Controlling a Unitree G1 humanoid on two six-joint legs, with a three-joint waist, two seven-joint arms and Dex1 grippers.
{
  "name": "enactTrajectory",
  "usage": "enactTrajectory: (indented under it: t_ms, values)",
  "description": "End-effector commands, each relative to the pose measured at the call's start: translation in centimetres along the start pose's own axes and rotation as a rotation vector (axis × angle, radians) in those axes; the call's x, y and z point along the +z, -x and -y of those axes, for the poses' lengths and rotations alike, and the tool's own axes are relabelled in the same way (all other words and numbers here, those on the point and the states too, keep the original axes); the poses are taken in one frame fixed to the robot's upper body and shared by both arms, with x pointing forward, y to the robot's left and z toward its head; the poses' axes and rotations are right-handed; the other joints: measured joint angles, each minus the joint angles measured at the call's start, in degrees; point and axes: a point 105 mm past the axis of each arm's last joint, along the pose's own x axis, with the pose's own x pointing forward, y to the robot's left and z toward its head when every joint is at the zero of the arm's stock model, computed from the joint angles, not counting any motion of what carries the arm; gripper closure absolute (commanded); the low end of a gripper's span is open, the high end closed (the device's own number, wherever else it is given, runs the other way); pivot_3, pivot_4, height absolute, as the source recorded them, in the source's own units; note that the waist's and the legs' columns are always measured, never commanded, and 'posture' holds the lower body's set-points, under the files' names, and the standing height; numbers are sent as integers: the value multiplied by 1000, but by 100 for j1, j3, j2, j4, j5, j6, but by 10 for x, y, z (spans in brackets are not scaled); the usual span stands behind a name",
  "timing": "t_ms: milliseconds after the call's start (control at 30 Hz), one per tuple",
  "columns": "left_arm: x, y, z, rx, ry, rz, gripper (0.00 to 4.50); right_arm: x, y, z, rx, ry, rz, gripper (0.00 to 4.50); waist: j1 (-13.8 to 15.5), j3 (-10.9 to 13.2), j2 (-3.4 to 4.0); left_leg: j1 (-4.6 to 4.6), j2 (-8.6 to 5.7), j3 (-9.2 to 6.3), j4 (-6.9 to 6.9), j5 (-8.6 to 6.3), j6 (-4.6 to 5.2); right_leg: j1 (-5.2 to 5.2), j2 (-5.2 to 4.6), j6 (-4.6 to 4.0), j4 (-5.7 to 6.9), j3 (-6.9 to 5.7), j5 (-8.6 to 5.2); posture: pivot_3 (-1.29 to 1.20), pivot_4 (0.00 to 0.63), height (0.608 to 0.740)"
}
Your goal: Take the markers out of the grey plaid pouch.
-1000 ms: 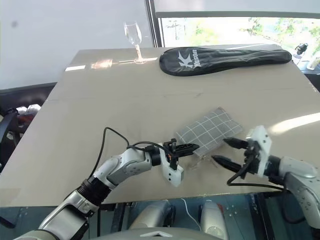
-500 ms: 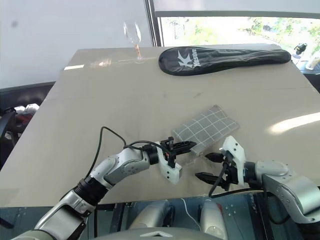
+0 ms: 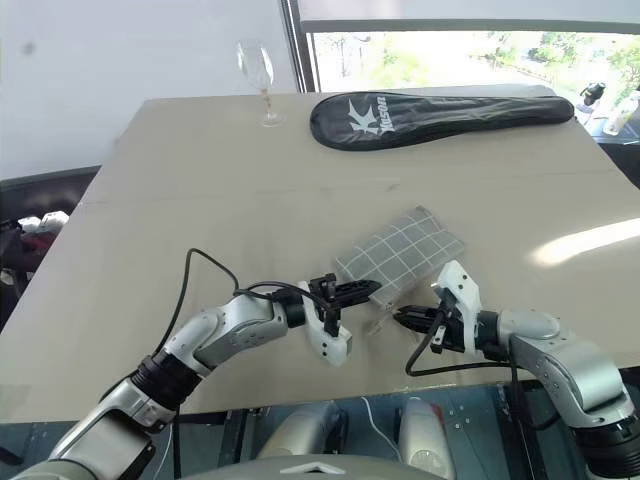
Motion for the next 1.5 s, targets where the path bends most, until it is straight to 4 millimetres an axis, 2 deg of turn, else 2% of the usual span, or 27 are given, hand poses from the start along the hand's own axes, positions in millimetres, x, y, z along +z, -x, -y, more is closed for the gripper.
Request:
enactTrajectory:
  t_ms: [33, 200, 300, 400, 533, 667, 733, 767, 867, 900, 933, 967, 1100, 1233, 1300, 1333, 1500]
  values:
    - [-22, 18, -1, 5, -10, -98, 4500, 11, 2, 18, -94, 69, 48, 4417, -1, 2, 0, 0, 0, 0, 0, 0, 0, 0, 0, 0, 0, 0, 0, 0, 150, 740]
    - [-31, 34, -22, 111, 43, -149, 4500, 22, 13, 72, -406, 142, 99, 4417, 2, 7, 0, -3, -1, 2, -6, 13, -22, -8, 0, 0, 0, 2, 0, 0, 150, 740]
    - [-30, 45, -33, 196, 139, -157, 4500, 30, 25, 99, -593, 136, 153, 4417, 1, 8, -2, -26, -2, 2, -7, 14, -24, -32, -1, -1, -1, 4, 1, 0, 150, 740]
    - [-29, 53, -40, 251, 191, -168, 4500, 29, 36, 115, -720, 128, 175, 4417, 20, 8, -1, -101, -7, 3, 4, 18, -29, -106, -4, -3, 7, 4, 2, 0, 150, 740]
    - [-25, 58, -39, 250, 253, -164, 4500, 31, 54, 132, -859, 86, 220, 4417, 5, 9, 1, -108, -7, 8, 2, 19, -31, -107, -4, -3, 0, 7, 2, 0, 150, 740]
    - [-23, 64, -33, 237, 329, -170, 4500, 20, 72, 143, -945, 40, 187, 4417, -5, 10, 2, -101, -4, 15, 0, 19, -31, -105, -1, -4, 4, 16, 2, 0, 150, 740]
    - [-26, 67, -33, 253, 385, -188, 4500, 19, 73, 141, -911, 33, 179, 4417, -5, 10, 3, -100, -3, 15, -1, 19, -31, -105, 0, -4, 5, 18, 2, 0, 150, 740]
    - [-29, 69, -33, 262, 415, -201, 4500, 20, 70, 135, -854, 33, 174, 4179, -4, 10, 3, -100, -3, 16, -1, 19, -30, -105, 0, -4, 5, 18, 2, 0, 150, 740]
    - [-34, 73, -30, 266, 491, -217, 4500, 22, 59, 112, -667, 47, 144, 3158, 8, 12, 6, -101, -4, 16, 0, 19, -30, -105, -1, -4, 4, 18, 2, 0, 150, 740]
    - [-35, 73, -29, 267, 535, -216, 4500, 22, 56, 101, -589, 39, 126, 2824, 7, 12, 6, -102, -4, 16, 0, 19, -30, -104, -2, -4, 3, 17, 2, 0, 150, 740]
    - [-35, 71, -29, 267, 611, -209, 4500, 26, 53, 86, -490, 17, 131, 2167, 2, 12, 6, -102, -3, 16, 0, 19, -30, -104, -2, -4, 2, 17, 2, 0, 150, 740]
    - [-34, 69, -29, 266, 680, -198, 4500, 32, 50, 74, -412, 10, 139, 1971, -1, 13, 7, -102, -3, 16, 0, 19, -30, -104, -2, -4, 2, 18, 2, 0, 150, 740]
    - [-24, 62, -32, 238, 827, -133, 4500, 49, 41, 54, -292, 23, 164, 1971, -55, 14, 10, -100, 2, 18, 2, 18, -28, -102, 1, -4, 6, 23, 2, 0, 150, 740]
    - [-19, 63, -36, 218, 936, -84, 4500, 67, 23, 41, -227, 70, 198, 3287, -45, 14, 10, -98, 1, 17, 2, 18, -28, -101, 0, -4, 6, 22, 2, 0, 150, 740]
    - [-18, 64, -39, 212, 965, -61, 4500, 76, 16, 37, -203, 81, 217, 4278, -48, 15, 9, -99, 1, 17, 1, 18, -28, -102, 0, -4, 5, 22, 2, 0, 150, 740]
    - [-17, 65, -41, 210, 987, -44, 4500, 80, 12, 35, -189, 83, 222, 4401, -45, 15, 10, -99, 1, 17, 1, 18, -28, -102, 0, -4, 5, 21, 2, 0, 150, 740]
    - [-9, 64, -48, 197, 1036, 39, 4500, 84, -3, 42, -177, 101, 207, 4401, 6, 15, 8, -101, -2, 17, 2, 18, -28, -103, -3, -4, 1, 20, 2, 0, 150, 740]
